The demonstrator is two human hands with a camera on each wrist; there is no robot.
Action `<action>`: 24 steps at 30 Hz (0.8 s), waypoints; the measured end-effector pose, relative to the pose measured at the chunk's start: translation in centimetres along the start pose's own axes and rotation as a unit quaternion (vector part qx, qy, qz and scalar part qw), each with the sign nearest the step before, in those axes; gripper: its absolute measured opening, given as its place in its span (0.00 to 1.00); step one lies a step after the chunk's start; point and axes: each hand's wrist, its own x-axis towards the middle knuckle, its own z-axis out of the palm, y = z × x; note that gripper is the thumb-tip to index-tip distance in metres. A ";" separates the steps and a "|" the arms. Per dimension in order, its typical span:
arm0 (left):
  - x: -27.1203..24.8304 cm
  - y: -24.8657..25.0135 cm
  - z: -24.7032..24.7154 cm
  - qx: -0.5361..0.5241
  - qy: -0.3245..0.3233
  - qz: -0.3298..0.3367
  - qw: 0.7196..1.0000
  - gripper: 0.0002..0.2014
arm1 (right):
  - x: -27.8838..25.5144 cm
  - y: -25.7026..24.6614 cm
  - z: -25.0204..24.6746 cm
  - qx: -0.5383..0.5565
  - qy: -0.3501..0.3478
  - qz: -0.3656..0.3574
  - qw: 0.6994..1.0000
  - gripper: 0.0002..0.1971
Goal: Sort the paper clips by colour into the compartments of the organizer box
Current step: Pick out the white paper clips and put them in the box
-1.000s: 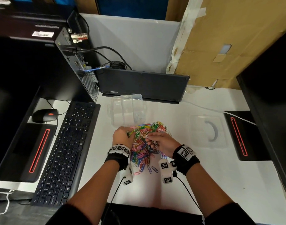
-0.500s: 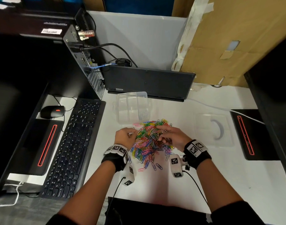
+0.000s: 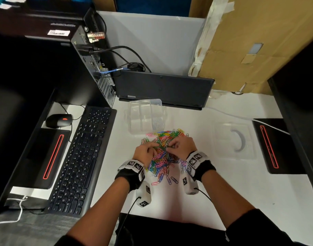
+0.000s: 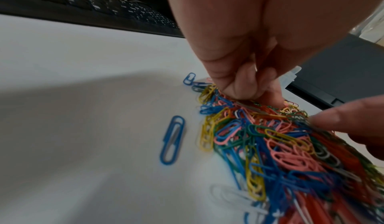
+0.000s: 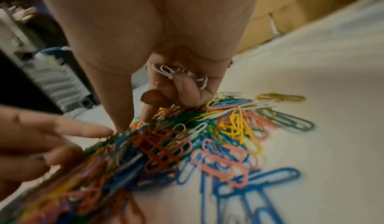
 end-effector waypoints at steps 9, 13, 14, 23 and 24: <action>0.3 1.1 0.6 0.108 0.028 0.045 0.993 0.09 | 0.3 0.9 0.9 -0.016 0.005 -0.040 0.999 0.05; 1.2 2.3 1.5 0.171 0.005 0.087 0.981 0.11 | 0.1 2.2 -0.1 0.067 -0.011 0.009 0.998 0.03; 1.4 2.4 1.7 0.182 0.001 0.087 0.979 0.11 | 0.0 2.4 -0.3 0.115 -0.015 0.031 0.993 0.02; 1.5 2.4 0.9 0.130 0.005 0.054 0.990 0.06 | -1.1 4.1 -1.2 0.340 -0.058 0.103 0.933 0.09; 1.5 2.2 0.5 0.127 0.009 0.044 0.991 0.06 | -1.1 4.2 -1.2 0.338 -0.058 0.105 0.933 0.09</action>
